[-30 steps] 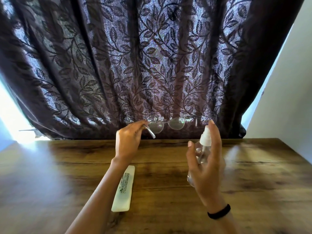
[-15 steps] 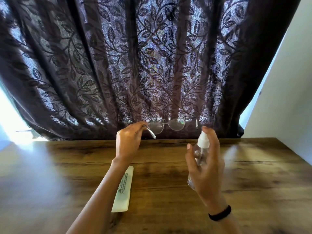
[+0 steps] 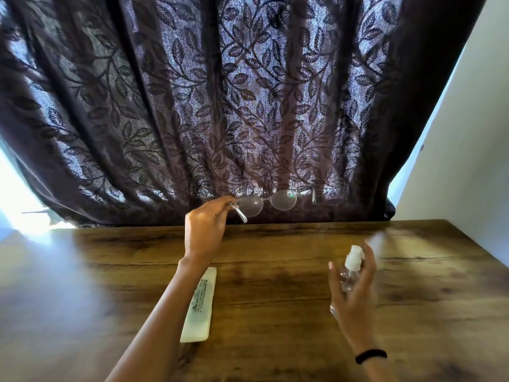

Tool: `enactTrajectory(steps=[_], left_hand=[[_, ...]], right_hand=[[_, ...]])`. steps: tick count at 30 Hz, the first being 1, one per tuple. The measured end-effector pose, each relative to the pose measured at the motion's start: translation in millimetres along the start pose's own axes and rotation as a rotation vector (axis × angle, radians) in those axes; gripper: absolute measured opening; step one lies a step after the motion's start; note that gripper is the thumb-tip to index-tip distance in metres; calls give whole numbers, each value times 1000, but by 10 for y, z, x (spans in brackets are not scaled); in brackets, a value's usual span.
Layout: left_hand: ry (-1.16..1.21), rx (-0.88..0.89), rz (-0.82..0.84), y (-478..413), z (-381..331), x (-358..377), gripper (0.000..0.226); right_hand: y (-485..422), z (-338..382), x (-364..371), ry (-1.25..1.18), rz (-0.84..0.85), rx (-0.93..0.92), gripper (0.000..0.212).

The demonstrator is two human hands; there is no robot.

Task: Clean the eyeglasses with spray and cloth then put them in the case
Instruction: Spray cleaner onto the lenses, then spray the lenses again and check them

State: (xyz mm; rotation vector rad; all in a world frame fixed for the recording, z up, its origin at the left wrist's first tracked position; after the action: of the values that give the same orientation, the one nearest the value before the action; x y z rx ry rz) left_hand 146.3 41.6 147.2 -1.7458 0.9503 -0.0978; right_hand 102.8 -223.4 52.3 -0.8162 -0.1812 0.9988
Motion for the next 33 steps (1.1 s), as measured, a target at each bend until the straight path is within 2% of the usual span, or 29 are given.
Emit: enactTrajectory(steps=[2, 5, 15, 20, 26, 29, 33], left_hand=[[13, -8, -5, 4, -8, 3, 20], [34, -18, -21, -1, -30, 3, 16], [55, -16, -30, 39, 10, 38, 24], [53, -47, -35, 80, 105, 60, 16], [44, -59, -41, 104, 128, 64, 20], [45, -43, -42, 111, 128, 71, 20], [77, -39, -53, 123, 124, 95, 20]], right_hand=[[46, -120, -31, 47, 29, 28, 61], [87, -222, -65, 94, 39, 65, 73], [154, -334, -105, 72, 35, 115, 78], [196, -269, -159, 20, -10, 155, 83], [7, 52, -288, -2, -130, 56, 67], [-213, 320, -305, 98, -173, -78, 43], [-520, 556, -171, 125, -97, -210, 24]])
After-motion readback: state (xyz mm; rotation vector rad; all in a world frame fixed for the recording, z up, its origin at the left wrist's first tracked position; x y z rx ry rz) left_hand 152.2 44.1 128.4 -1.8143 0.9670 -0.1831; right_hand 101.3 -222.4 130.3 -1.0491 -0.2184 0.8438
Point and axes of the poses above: each hand's wrist, its own y-axis away from the middle knuckle, its own x-axis out of the palm, z = x × y, the point moved 3 cm from there along -y, towards the middle knuckle, and after that the axes turned 1 degree about y, right-handed, at the moved point
